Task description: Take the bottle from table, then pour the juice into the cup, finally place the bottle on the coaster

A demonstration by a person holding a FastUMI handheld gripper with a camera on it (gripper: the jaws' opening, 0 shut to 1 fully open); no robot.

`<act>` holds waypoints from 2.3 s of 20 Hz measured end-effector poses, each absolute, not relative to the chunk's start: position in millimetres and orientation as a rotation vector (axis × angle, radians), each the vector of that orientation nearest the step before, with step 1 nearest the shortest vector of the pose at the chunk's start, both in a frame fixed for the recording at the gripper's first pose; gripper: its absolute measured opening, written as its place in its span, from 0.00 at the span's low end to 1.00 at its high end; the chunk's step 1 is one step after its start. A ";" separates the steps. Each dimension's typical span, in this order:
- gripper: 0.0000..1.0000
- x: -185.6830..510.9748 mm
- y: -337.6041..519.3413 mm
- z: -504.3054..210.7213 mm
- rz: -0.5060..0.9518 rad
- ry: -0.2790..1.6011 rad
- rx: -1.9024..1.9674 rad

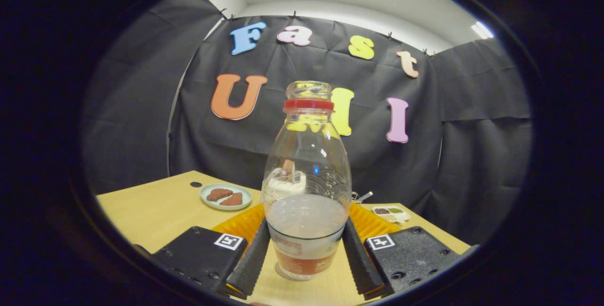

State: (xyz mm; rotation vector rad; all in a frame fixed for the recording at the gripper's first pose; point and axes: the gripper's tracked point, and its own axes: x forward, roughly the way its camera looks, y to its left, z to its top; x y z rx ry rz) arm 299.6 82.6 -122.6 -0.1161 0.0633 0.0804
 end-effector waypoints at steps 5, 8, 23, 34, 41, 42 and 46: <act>0.81 324.3 87.5 -149.4 0.104 0.069 -0.068; 0.81 338.6 82.1 -169.3 0.090 0.093 -0.051; 0.98 352.2 66.5 -239.5 0.089 0.185 0.029; 1.00 325.3 68.0 -207.8 0.113 0.194 0.058; 1.00 293.1 53.6 -148.9 0.070 0.171 0.019; 1.00 286.9 50.6 -137.8 0.059 0.171 0.008; 1.00 258.9 38.4 -74.8 0.033 0.118 -0.041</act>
